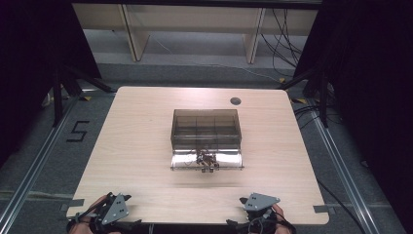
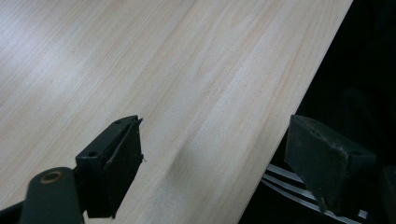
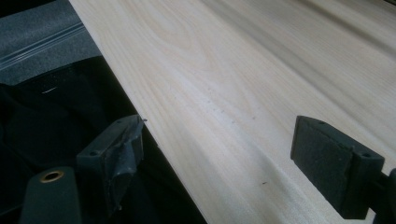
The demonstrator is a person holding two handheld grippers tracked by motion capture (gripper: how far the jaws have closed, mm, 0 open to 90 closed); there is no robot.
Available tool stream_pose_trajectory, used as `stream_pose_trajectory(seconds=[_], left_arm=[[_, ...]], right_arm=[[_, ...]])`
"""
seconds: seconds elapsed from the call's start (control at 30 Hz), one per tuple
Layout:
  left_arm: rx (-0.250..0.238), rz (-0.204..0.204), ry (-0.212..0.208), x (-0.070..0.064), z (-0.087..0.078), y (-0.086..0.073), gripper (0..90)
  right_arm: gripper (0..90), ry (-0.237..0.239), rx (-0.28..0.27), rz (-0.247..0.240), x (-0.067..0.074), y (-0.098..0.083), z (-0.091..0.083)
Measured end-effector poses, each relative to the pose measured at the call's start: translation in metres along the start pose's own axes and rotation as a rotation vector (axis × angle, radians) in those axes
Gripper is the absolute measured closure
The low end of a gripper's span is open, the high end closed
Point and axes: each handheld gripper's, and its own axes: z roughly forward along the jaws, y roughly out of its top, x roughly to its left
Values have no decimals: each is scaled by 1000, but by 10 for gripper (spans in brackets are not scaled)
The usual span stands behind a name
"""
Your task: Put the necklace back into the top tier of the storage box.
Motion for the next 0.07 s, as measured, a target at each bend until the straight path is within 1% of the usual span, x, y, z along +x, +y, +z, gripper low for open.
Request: stream_pose_trajectory(seconds=[0.03,0.07], left_arm=[[6,-5,0,0,0,0,184],[18,-1,3,0,-1,1,184]], right_arm=[[179,-6,0,2,0,0,0],[179,-6,1,3,0,0,0]])
